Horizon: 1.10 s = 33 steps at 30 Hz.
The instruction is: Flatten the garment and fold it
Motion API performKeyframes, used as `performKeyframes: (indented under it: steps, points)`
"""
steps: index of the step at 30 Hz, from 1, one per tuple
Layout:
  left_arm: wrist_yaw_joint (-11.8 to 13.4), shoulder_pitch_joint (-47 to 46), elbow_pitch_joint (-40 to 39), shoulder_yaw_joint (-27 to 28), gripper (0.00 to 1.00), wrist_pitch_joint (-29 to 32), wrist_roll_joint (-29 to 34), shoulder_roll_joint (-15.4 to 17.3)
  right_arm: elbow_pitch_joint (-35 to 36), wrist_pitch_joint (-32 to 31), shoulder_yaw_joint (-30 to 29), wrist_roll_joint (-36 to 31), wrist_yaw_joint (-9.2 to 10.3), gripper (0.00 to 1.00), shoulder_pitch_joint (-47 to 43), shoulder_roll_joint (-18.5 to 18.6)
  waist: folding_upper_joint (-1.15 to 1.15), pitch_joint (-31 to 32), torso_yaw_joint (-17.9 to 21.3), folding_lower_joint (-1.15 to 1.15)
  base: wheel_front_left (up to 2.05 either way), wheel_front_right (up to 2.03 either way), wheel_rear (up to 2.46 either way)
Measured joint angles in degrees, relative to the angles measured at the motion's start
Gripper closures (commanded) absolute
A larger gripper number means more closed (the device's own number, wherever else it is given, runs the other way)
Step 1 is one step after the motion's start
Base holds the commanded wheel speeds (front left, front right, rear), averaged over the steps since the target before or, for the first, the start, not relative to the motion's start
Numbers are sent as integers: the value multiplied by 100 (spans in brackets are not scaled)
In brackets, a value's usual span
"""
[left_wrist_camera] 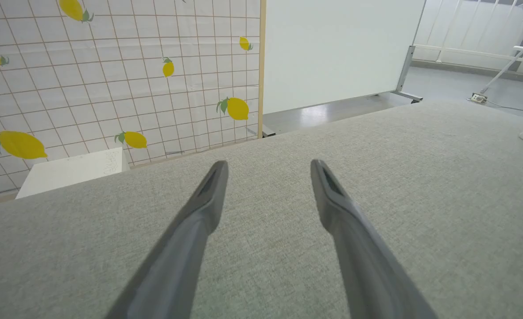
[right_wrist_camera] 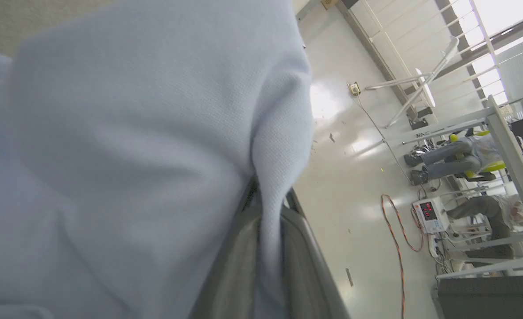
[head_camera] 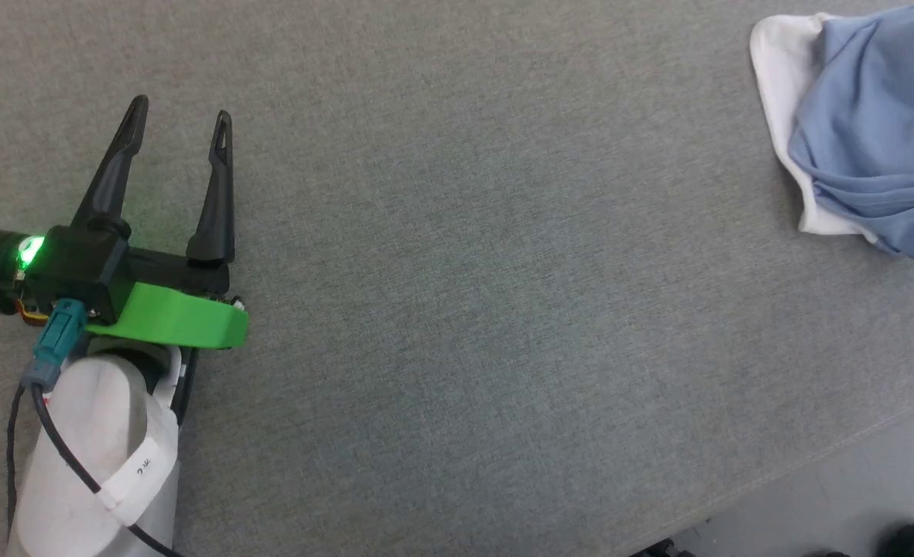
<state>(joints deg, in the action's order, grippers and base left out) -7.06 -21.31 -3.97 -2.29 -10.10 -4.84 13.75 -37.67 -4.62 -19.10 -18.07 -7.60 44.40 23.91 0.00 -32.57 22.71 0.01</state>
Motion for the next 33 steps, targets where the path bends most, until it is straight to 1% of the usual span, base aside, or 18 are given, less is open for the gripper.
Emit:
performKeyframes:
  steps: [6,8,9,12,15,19,22,26,28,33]
  points:
    - [2,-19,0,-55,0,0,-4,15,-266,318,-625,-383,-1,100,165,-104,0,-157,-93,0,0,0,0]
    - [5,-18,80,-65,0,-45,-27,-12,-332,393,-750,-514,0,36,177,-118,0,-108,-120,0,0,0,0]
    - [7,-15,157,-82,0,-89,-34,-52,-359,464,-823,-573,0,0,178,-115,0,-64,-136,0,0,0,0]
    - [24,1,359,-131,0,-220,-105,-179,-425,637,-973,-625,0,0,178,-42,0,114,-180,-1,0,0,0]
    - [64,68,578,-179,0,-331,-181,-346,-490,851,-971,-560,0,0,170,63,0,358,-248,-1,0,0,0]
    - [92,297,881,-192,0,-417,-315,-534,-547,1206,-621,-158,0,0,38,97,0,777,-385,-2,0,0,0]
    - [127,495,1068,-177,0,-443,-422,-637,-419,1417,-274,310,0,0,-225,-30,0,1118,-500,-2,0,0,0]
    - [164,707,1258,-158,0,-447,-497,-751,152,1497,156,1066,0,0,-762,-377,0,1573,-670,-2,0,0,0]
    - [163,788,1317,-160,0,-458,-535,-804,516,1485,402,1425,0,0,-1100,-489,0,1778,-763,-2,0,0,0]
    - [164,977,1438,-129,0,-461,-557,-878,1722,1237,735,2453,1,0,-2064,-756,0,2241,-1055,-2,0,0,0]
